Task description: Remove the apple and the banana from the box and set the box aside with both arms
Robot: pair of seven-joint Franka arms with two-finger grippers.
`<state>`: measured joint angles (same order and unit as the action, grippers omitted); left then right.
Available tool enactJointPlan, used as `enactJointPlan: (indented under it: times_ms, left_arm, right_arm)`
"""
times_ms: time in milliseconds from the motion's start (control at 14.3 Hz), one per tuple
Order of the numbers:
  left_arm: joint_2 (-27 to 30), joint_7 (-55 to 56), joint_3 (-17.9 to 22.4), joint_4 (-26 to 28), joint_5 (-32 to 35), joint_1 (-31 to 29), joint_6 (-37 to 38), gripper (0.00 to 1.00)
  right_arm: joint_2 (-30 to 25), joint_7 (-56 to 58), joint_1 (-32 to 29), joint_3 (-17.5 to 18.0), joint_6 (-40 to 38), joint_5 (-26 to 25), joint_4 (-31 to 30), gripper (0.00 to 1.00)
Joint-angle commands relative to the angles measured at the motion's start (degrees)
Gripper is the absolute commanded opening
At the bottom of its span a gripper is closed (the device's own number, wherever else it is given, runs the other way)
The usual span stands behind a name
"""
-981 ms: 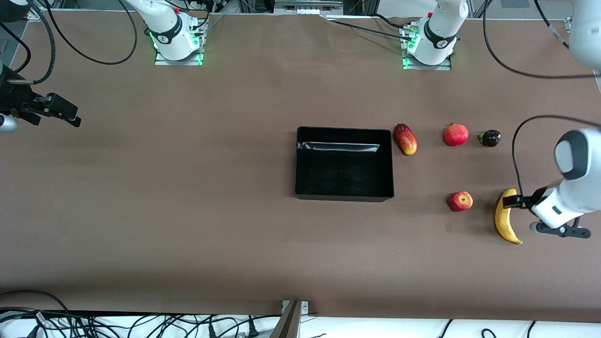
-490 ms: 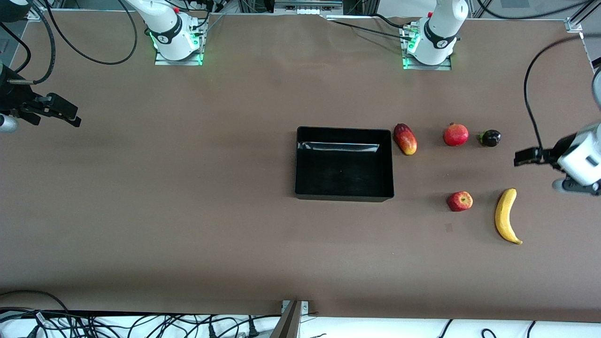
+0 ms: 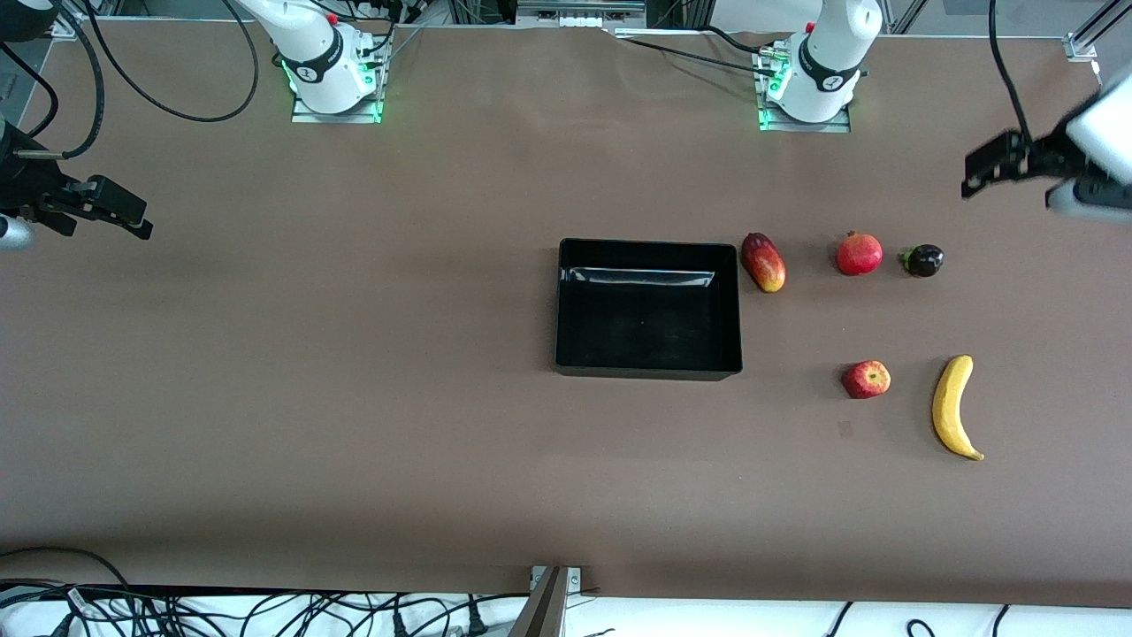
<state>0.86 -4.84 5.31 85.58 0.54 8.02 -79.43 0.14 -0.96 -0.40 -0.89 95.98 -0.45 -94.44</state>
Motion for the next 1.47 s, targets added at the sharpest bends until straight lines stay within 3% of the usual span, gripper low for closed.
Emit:
enactJointPlan:
  times_ms: [0,1401]
  left_arm:
    - [3.1,0.3,0.6,2.4,-1.0,0.8,1.7,1.00]
    - [1.4,4.0,0.5,2.0,-1.9,1.9,0.8,1.00]
  right_arm:
    - [0.1,0.2,0.0,-0.1,-0.2,0.6,0.7,1.00]
    - [0.1,0.2,0.0,-0.1,-0.2,0.7,0.7,1.00]
